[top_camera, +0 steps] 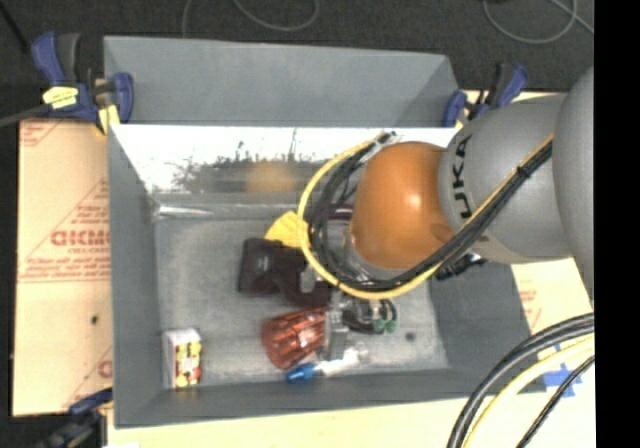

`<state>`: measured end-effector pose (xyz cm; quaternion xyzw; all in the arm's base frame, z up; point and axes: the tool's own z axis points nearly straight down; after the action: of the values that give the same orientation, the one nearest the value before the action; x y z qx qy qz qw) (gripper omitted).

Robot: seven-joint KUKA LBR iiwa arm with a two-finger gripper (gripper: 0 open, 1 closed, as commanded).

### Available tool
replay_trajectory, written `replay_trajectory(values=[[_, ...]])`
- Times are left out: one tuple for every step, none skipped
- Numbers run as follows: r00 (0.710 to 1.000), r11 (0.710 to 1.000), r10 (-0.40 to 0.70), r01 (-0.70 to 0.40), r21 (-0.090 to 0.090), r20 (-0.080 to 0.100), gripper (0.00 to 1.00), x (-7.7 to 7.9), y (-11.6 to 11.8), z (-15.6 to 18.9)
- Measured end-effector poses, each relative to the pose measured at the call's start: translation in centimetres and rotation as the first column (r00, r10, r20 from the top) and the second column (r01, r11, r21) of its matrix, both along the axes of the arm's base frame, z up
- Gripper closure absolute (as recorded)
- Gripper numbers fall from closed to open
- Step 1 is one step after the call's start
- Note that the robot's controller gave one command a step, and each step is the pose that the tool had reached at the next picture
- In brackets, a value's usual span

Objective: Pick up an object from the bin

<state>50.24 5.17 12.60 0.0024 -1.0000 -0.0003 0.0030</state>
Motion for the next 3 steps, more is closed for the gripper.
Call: replay_trajectory(values=[[1.0, 1.0, -0.001, 0.001, 0.001, 0.008, 0.0, 0.2, 0.0, 0.4], [0.995, 0.995, 0.101, -0.101, 0.0, 0.008, 0.0, -0.4, -0.2, -0.2], [0.966, 0.966, 0.257, -0.257, 0.0, 0.004, 0.0, -1.0, -0.9, -0.6]])
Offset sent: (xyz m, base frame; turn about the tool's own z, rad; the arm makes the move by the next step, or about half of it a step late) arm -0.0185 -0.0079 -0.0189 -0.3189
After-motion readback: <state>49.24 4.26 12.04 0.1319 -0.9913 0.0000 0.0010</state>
